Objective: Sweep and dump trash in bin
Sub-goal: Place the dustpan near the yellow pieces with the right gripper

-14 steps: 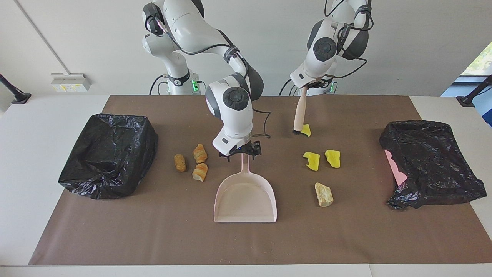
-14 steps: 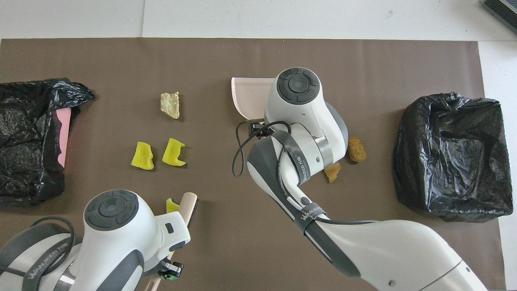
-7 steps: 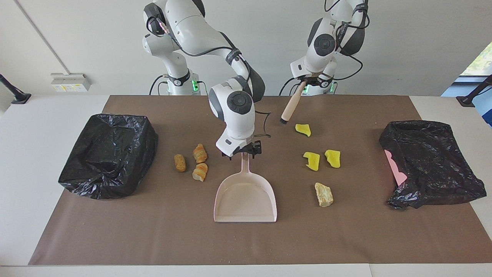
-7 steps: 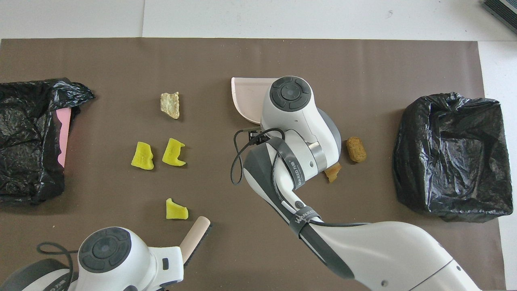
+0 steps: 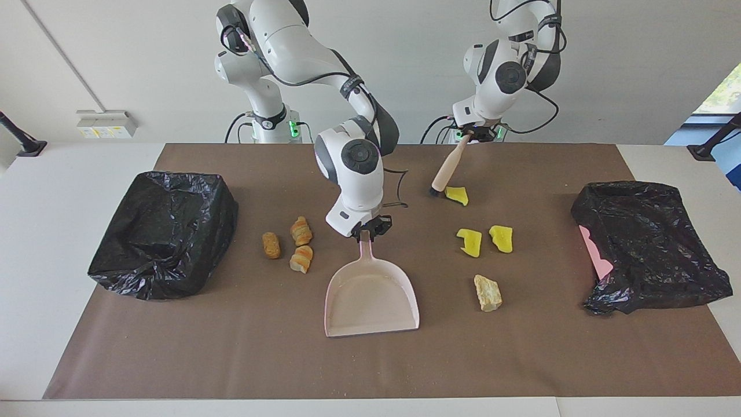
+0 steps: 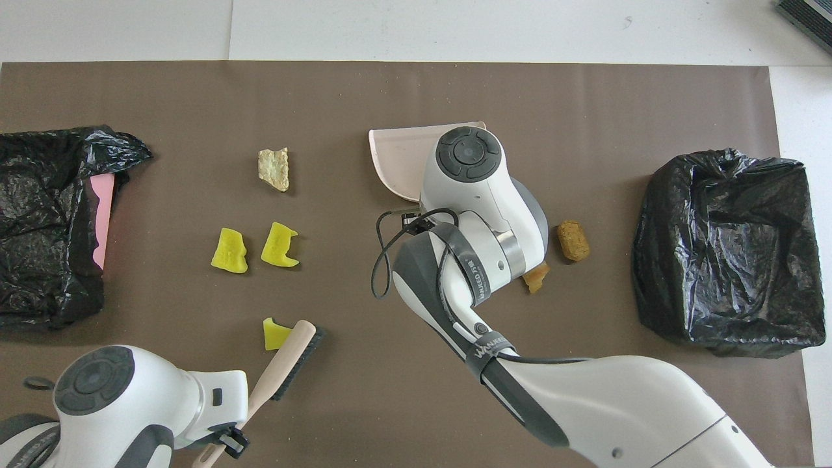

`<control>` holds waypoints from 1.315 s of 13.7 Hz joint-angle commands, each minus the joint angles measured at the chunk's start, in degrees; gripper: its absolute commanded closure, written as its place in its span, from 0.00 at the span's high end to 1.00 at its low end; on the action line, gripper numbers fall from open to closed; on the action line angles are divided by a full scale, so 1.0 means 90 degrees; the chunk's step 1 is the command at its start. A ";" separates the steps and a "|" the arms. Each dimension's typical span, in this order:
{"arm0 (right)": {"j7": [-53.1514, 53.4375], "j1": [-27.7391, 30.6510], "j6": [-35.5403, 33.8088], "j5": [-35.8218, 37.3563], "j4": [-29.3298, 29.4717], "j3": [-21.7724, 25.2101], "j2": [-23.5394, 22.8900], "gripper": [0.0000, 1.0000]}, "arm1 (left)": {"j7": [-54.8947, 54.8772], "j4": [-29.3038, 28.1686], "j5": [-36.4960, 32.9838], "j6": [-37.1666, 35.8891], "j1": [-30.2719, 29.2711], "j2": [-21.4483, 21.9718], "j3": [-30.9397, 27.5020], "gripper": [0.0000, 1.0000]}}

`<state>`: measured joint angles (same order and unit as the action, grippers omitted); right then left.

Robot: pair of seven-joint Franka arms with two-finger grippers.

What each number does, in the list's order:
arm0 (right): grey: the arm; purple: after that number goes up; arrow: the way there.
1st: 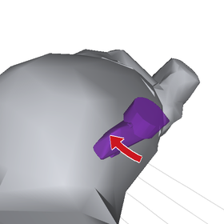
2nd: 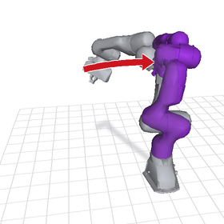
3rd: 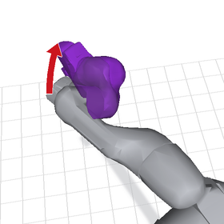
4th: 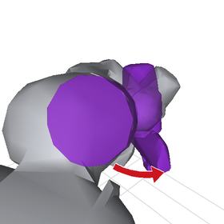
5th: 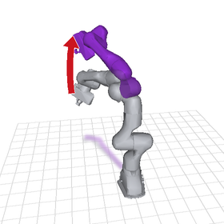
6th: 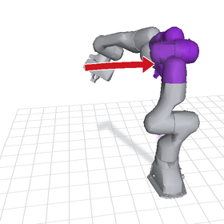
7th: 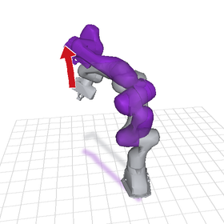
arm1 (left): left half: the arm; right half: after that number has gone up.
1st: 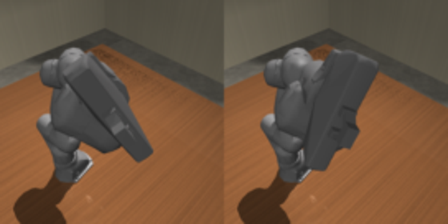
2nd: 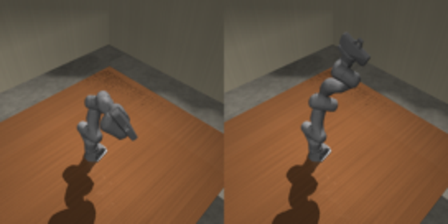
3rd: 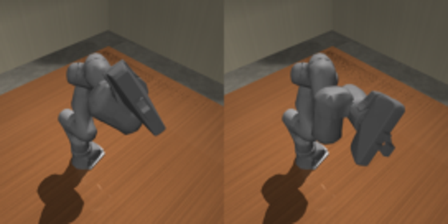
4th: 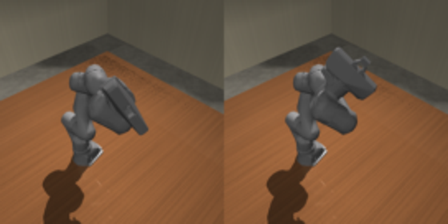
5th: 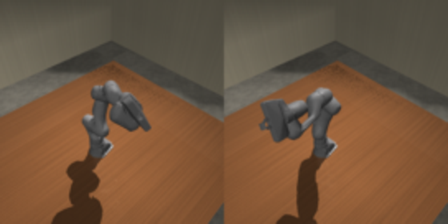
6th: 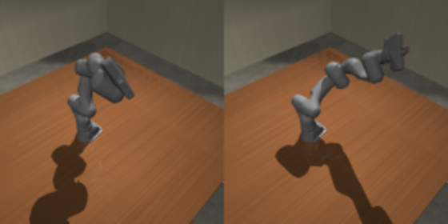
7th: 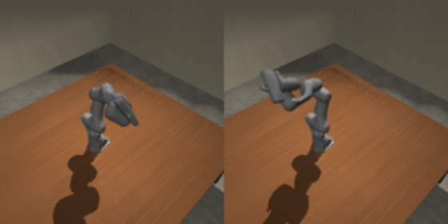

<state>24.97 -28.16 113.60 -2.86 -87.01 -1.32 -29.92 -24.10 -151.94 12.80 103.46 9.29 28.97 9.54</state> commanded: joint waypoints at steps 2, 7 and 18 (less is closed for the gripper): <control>-0.0225 0.0072 -0.0053 0.0131 -0.0118 -0.0019 0.0140 0.00 | -0.0369 -0.0002 0.0102 0.1011 -0.0435 -0.0298 0.0024 0.00; -0.3480 0.0638 -0.0374 -0.0315 -0.0215 -0.0038 0.0802 0.00 | -0.0194 0.1098 0.0102 0.1115 -0.0690 -0.0915 0.0014 0.00; -0.7461 0.0365 -0.0497 0.0503 -0.2801 -0.0068 0.2797 0.00 | 0.5771 0.0995 -0.0309 0.0242 -0.0749 -0.0679 0.0053 0.00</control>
<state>-37.42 -25.93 102.35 0.85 -103.45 -1.78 -8.75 22.41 -140.14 11.03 105.23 3.14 21.64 9.34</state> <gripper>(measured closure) 0.687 0.740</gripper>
